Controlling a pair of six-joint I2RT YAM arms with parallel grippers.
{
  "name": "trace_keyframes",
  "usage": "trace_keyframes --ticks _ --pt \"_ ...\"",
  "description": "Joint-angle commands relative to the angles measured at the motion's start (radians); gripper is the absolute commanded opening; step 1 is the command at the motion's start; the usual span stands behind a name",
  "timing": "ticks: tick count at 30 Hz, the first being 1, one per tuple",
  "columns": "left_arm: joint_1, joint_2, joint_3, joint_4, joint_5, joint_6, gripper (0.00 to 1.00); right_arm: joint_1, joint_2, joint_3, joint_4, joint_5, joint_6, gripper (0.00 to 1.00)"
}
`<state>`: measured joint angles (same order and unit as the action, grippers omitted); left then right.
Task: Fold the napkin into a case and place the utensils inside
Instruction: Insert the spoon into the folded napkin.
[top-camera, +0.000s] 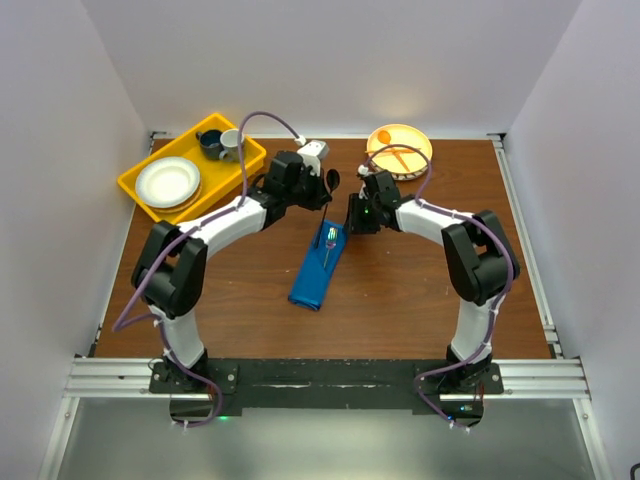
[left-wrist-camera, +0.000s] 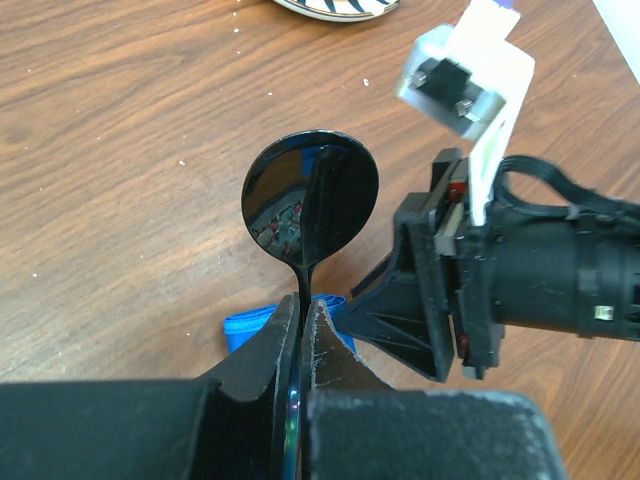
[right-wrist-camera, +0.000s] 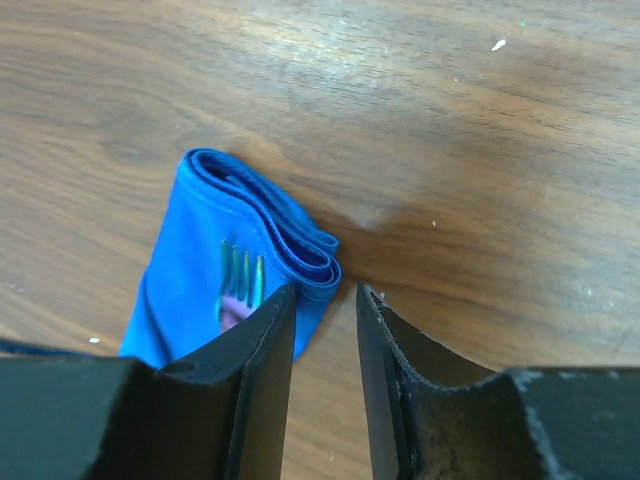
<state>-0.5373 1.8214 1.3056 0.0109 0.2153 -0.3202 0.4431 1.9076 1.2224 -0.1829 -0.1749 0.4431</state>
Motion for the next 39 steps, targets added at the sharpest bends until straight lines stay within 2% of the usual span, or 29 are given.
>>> trace_keyframes --ticks 1,5,17,32,39 --pt "-0.009 0.021 0.055 0.08 -0.019 0.026 0.0 -0.001 0.016 0.038 0.042 -0.003 -0.007 0.34" --pt "-0.015 0.036 0.064 0.089 -0.022 0.027 0.0 -0.001 0.028 0.032 0.049 -0.008 0.0 0.3" --pt "-0.03 0.091 0.089 0.089 -0.04 0.047 0.0 -0.003 0.071 0.063 0.036 -0.028 0.008 0.0" --pt "-0.039 0.131 0.124 -0.008 -0.074 0.047 0.0 -0.004 0.071 0.063 0.039 -0.025 0.017 0.0" --pt "-0.053 0.119 0.115 -0.115 -0.071 0.053 0.0 -0.004 0.079 0.068 0.033 -0.008 0.022 0.0"
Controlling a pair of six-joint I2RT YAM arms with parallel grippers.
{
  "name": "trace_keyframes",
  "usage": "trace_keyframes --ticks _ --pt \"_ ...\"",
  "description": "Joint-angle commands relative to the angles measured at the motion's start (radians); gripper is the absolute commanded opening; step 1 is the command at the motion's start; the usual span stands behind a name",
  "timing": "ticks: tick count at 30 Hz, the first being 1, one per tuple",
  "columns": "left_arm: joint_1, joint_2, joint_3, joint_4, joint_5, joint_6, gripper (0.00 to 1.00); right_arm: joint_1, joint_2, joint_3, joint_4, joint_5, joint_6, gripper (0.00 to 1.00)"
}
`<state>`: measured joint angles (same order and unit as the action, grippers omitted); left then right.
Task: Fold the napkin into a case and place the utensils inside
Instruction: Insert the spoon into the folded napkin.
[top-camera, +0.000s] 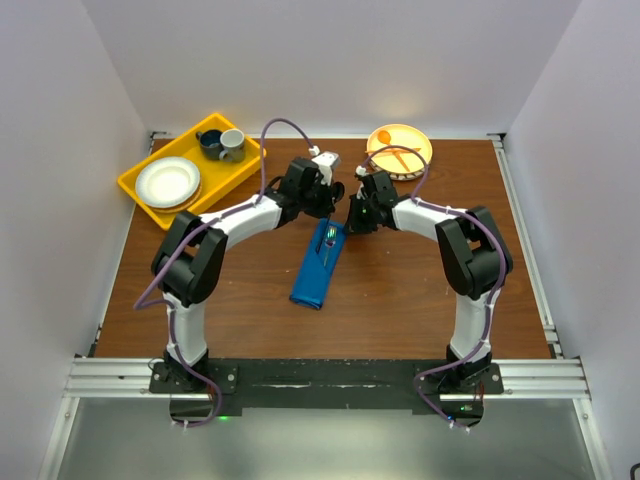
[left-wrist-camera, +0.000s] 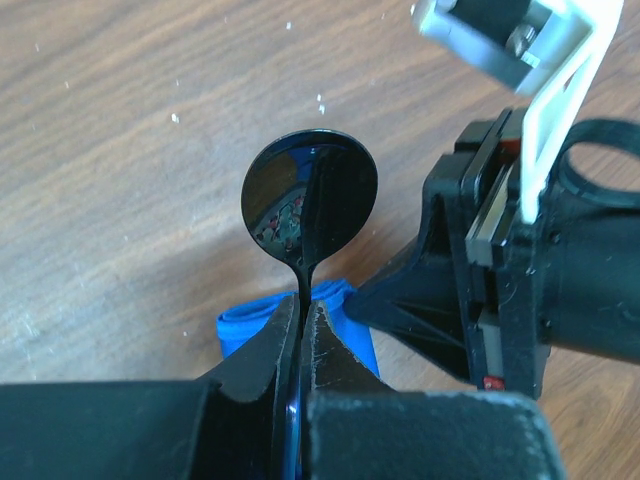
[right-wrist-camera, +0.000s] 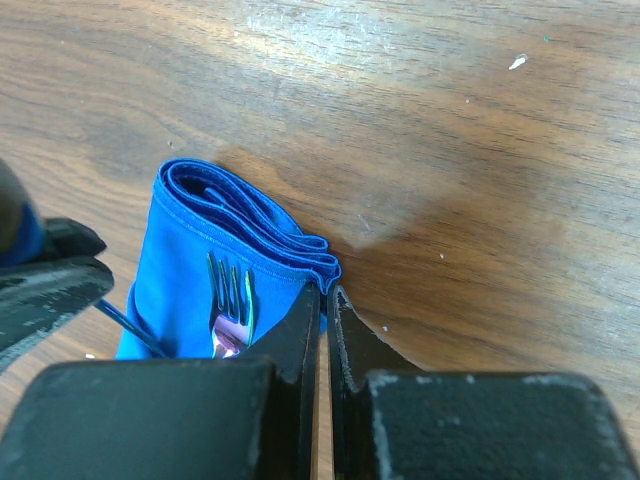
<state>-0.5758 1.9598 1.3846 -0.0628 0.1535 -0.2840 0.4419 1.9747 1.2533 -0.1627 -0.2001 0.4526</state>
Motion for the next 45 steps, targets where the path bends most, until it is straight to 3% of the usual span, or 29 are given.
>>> trace_keyframes --ticks 1,45 --pt "-0.016 -0.021 0.036 -0.048 -0.018 0.017 0.0 -0.003 0.015 0.037 0.011 0.022 0.012 0.0" --pt "-0.035 -0.035 -0.01 -0.236 -0.097 -0.035 0.0 -0.002 0.024 0.054 -0.011 0.076 0.046 0.0"
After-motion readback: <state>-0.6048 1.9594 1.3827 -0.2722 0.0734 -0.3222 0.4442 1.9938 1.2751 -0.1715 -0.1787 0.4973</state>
